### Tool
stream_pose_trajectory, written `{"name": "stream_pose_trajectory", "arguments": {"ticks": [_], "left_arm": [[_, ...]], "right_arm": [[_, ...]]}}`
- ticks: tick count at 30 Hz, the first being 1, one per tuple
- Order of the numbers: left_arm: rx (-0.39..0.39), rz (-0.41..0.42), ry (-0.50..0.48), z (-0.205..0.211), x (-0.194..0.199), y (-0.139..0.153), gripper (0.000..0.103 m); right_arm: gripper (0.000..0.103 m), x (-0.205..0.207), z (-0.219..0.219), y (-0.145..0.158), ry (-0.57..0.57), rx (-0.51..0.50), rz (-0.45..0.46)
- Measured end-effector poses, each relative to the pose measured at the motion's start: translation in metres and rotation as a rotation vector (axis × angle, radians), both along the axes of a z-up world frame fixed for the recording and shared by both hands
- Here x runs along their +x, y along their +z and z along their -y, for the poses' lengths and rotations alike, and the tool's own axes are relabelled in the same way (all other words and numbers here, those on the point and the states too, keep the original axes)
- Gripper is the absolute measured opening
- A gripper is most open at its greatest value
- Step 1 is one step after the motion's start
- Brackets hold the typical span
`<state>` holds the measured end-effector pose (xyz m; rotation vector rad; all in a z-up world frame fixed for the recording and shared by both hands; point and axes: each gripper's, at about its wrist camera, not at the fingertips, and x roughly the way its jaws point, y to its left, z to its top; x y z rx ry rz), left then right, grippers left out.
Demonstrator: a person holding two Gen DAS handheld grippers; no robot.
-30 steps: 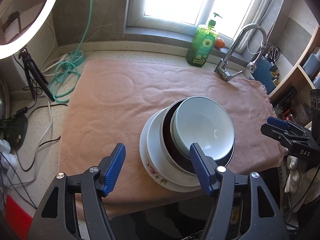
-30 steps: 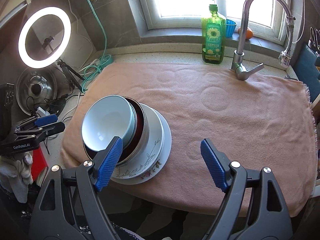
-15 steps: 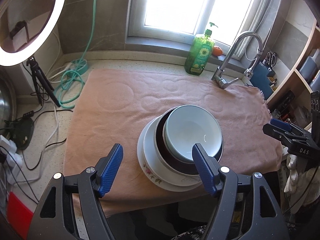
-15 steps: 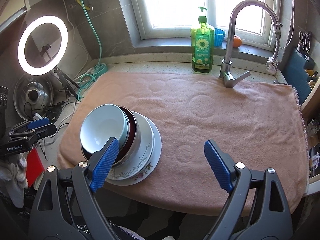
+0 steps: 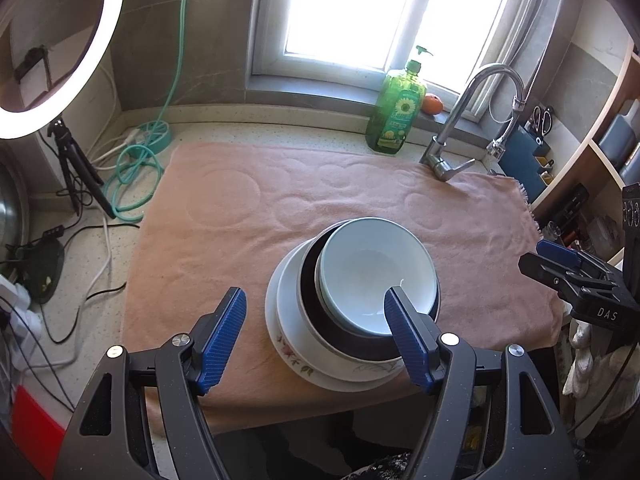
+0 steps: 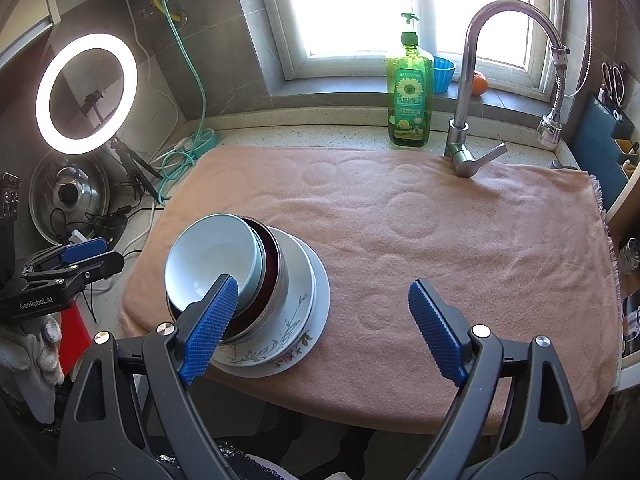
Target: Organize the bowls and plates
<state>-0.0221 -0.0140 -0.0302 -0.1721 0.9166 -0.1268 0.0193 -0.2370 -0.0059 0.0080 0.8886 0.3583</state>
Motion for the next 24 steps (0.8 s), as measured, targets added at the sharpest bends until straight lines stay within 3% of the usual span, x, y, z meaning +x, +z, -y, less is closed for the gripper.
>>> {"name": "stream_pose_trajectory", "arguments": {"ticks": [24], "left_arm": [[0.002,0.006,-0.008,0.0024,0.0036,0.0012,0.072]], "right_arm": [[0.090,0.0036,-0.0006,0.0008,-0.005,0.000,0.000]]}}
